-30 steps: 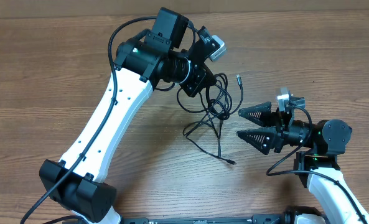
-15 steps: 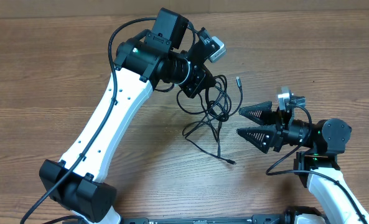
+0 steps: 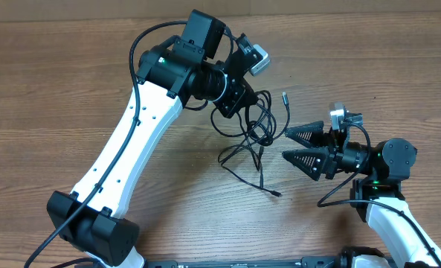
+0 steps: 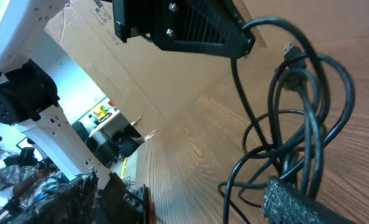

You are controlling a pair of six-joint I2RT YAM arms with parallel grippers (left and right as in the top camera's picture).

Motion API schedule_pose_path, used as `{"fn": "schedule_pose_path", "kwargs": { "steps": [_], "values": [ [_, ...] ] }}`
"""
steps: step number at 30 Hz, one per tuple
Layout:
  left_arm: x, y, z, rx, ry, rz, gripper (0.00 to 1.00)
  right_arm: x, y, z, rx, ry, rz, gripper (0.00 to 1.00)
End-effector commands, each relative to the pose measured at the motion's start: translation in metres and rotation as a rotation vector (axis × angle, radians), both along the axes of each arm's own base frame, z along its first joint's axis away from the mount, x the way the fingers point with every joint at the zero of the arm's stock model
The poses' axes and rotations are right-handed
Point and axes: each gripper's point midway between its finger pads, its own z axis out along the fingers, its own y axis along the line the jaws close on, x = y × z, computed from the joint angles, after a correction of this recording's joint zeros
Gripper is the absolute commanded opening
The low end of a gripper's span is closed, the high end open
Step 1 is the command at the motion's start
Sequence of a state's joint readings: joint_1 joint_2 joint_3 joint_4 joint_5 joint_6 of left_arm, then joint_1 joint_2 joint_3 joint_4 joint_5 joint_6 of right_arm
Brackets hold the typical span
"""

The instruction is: Untangle cables

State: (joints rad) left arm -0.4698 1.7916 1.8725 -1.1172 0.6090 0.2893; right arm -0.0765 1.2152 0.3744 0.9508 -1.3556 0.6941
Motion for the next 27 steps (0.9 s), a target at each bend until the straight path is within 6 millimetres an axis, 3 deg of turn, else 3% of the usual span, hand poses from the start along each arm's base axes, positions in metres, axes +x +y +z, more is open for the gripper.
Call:
{"fn": "schedule_pose_path", "kwargs": {
  "steps": [1, 27],
  "values": [
    [-0.005, -0.002, 0.004, -0.022, -0.013, -0.06, 0.04, 0.006, 0.0, 0.006, -0.009, -0.057, -0.018, 0.84],
    [-0.033, -0.021, 0.027, -0.204, 0.026, -0.224, 0.04, 0.017, -0.004, 0.001, -0.048, -0.162, -0.083, 0.82]
  ]
}}
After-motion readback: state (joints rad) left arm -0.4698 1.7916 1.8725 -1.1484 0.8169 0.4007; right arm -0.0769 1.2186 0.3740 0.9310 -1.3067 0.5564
